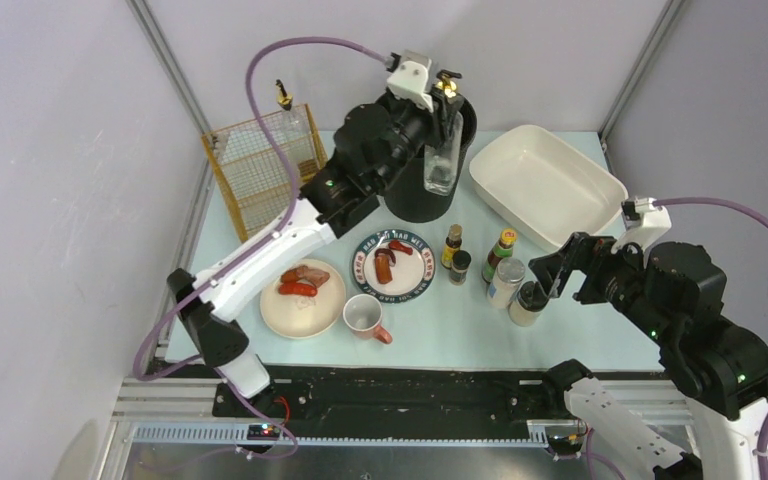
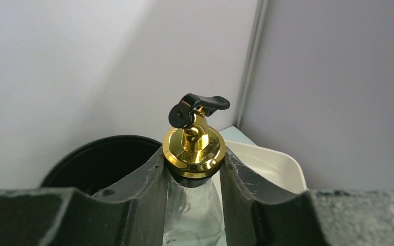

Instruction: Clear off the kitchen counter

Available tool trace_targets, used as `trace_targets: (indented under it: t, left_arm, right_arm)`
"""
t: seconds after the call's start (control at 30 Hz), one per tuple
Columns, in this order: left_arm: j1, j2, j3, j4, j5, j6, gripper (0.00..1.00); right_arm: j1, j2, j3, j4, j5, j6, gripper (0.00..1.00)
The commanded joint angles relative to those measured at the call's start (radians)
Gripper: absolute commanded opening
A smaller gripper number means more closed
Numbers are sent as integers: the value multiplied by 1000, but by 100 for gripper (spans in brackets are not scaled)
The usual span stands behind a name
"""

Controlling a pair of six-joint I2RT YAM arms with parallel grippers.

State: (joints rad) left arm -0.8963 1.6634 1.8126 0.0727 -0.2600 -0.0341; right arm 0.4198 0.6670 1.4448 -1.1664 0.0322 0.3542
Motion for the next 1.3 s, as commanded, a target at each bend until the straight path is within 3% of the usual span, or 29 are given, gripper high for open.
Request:
trace_targets:
  t: [0.0,0.23,0.6,0.97,1.27]
  left_arm:
    - [27,-125,104,-26,-77,63,0]
    - [121,-209,134,-176,-141,58,0]
    - [360,-303,102,-253,-162,-2,0]
    - [634,-259,104,-272,-127,-88,0]
    - [708,-138,196,-270,-162,-19,0]
  right_arm:
    - [1,21,-15,58,-35,-6,99]
    - [2,49,-28,96,-77,-3,99]
    - [3,87,-41,140,-103,-9,99]
    - [4,112,-74,200,-131,-15,98]
    - [9,136,-111,253,-184,-12,98]
